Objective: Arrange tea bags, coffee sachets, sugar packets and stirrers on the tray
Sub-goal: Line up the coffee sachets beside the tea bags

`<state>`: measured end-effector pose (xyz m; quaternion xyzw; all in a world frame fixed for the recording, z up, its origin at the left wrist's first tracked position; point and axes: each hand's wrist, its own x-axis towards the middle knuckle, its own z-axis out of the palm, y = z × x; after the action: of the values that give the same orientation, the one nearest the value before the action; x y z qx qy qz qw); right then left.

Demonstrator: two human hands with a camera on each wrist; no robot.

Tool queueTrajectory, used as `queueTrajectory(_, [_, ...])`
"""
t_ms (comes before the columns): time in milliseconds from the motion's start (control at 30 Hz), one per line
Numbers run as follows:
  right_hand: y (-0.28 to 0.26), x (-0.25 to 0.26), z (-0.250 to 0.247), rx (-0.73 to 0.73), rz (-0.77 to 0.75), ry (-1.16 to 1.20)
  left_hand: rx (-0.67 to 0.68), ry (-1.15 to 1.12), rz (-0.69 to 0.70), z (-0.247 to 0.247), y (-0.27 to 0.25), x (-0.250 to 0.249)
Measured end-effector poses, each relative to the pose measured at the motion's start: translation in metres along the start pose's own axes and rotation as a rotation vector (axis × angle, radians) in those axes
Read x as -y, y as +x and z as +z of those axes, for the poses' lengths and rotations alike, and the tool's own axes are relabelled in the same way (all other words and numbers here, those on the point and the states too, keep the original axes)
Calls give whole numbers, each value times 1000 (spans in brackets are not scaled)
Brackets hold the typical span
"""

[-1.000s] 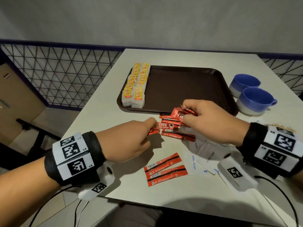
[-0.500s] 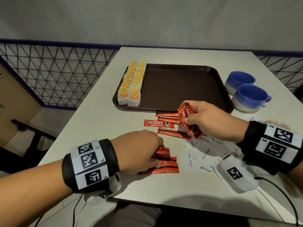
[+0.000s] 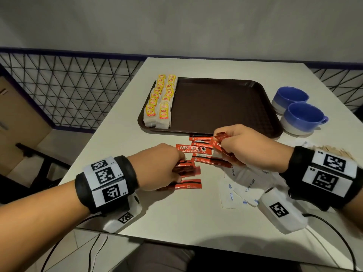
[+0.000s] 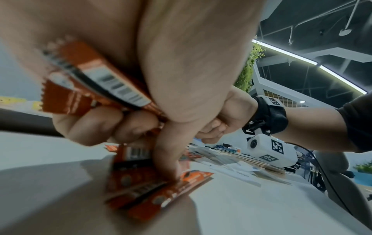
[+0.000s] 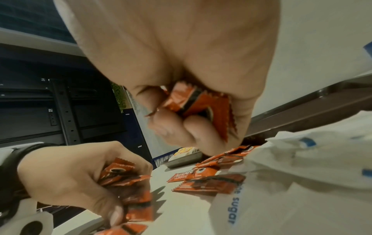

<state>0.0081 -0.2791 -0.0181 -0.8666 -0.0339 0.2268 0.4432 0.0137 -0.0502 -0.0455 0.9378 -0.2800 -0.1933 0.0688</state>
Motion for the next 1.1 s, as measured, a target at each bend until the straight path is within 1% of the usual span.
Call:
queueTrajectory(67, [3,-2,1,-6,-24,20,-18,17,7,-1,-2,3])
queueTrajectory(167, [5,-3,2,-10,-83,-4,-77,-57,6,-6,-9,6])
queueTrajectory(267, [7,1,4,-20,-111,-264,-86,-126,-18,-11,-14,11])
queueTrajectory(367, [13,3,5,-41,-125,-508,-73,-174,3,-10,-15,14])
queueTrajectory(467, [22,5,9,-19,-114,-726,-70,-149,30,-2,-12,8])
queueTrajectory(533, [25,7,12,-19,-96,-819,-52,-108,45,4,-9,3])
queueTrajectory(600, [26,8,15,-15,-88,-872,-11,-77,15,8,-8,-1])
queueTrajectory(667, [27,7,16,-5,-79,-921,12,4,-8,10,-7,-3])
queueTrajectory(733, [28,7,17,-8,-83,-945,13,86,3,9,-6,-5])
queueTrajectory(833, [30,6,18,5,-83,-919,14,119,26,7,-5,-4])
queueTrajectory(1000, [33,7,16,44,-74,-807,12,80,23,3,-3,-6])
queueTrajectory(1100, [28,10,6,53,-73,-691,-41,24,16,-7,-4,-4])
